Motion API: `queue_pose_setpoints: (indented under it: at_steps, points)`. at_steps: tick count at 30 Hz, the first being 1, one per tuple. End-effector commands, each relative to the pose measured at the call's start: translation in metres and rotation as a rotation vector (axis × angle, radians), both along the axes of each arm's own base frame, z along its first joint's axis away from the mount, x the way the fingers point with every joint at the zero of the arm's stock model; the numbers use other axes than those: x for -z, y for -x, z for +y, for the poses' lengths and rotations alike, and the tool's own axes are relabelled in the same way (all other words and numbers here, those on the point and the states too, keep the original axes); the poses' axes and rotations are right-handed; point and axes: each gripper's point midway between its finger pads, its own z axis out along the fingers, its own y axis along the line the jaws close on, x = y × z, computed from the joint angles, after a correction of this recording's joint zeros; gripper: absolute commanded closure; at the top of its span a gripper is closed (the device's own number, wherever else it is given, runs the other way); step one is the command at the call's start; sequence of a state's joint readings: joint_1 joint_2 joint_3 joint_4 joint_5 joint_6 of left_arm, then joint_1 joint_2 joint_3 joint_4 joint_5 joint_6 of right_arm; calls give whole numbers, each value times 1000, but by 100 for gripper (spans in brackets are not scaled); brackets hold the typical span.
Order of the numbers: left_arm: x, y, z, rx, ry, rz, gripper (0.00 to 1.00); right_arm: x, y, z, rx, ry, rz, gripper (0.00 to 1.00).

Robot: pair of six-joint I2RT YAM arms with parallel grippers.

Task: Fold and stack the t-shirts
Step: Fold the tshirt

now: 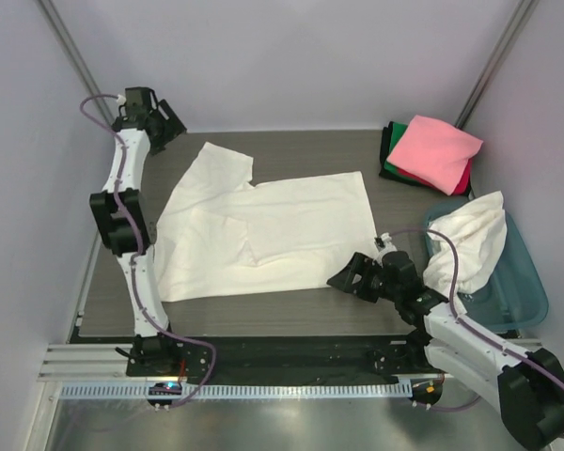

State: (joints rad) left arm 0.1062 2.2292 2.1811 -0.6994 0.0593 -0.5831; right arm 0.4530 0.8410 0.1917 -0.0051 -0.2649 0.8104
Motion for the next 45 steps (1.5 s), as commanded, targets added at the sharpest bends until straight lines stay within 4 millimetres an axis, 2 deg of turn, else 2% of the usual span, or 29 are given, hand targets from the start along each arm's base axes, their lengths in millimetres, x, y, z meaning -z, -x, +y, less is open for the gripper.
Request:
queue_pose_setpoints:
  at_steps: [1, 4, 5, 8, 9, 11, 12, 14, 16, 17, 20, 23, 25, 26, 28, 30, 34, 37, 38, 40, 45]
  points:
    - [17, -47, -6, 45, 34, -64, 21, -34, -7, 22, -62, -124, -202, 14]
    - [9, -81, -15, 46, 41, -177, 20, -30, 5, 22, -77, -172, -231, 11]
    - [22, -87, -14, 31, 49, -180, 19, -31, 8, 22, -75, -193, -230, 10]
    - [36, -108, -12, -21, 84, -253, 19, -37, 11, 22, -77, -228, -260, 5]
    - [55, -112, -12, -27, 98, -245, 19, -25, 16, 19, -72, -223, -237, 4]
    - [59, -125, -16, -37, 140, -281, 21, -25, 16, 18, -59, -233, -241, 2]
    - [86, -128, -19, -34, 158, -252, 22, -23, 16, 17, -52, -232, -235, 1]
    - [90, -133, -30, -17, 175, -262, 23, -19, 15, 17, -46, -225, -220, 0]
    - [105, -134, -35, -19, 161, -247, 23, -17, 15, 18, -50, -224, -216, 0]
    - [115, -131, -44, -10, 157, -229, 23, -11, 16, 19, -55, -215, -189, 0]
    - [129, -130, -57, 1, 140, -215, 24, -7, 16, 20, -62, -208, -170, 0]
    - [145, -124, -57, -21, 106, -175, 30, -7, 15, 21, -63, -208, -170, 0]
    - [147, -122, -57, -29, 108, -166, 33, -7, 15, 20, -57, -210, -169, 0]
    - [149, -121, -78, -1, 111, -160, 34, -7, 15, 20, -55, -211, -170, 0]
    - [151, -119, -76, -18, 109, -151, 36, -7, 14, 19, -49, -211, -174, 0]
    - [152, -119, -73, -36, 112, -144, 43, -6, 15, 19, -47, -208, -172, 0]
    - [159, -118, -67, -67, 144, -129, 73, -3, 14, 18, -43, -205, -160, 0]
    - [167, -118, -73, -52, 184, -119, 83, -2, 14, 19, -45, -205, -157, 0]
    - [164, -120, -55, -77, 193, -127, 87, 0, 14, 19, -45, -201, -150, 0]
    - [165, -120, -54, -76, 199, -127, 100, 1, 14, 19, -43, -200, -147, 0]
    - [167, -121, -56, -57, 220, -135, 100, -1, 11, 20, -45, -193, -152, 0]
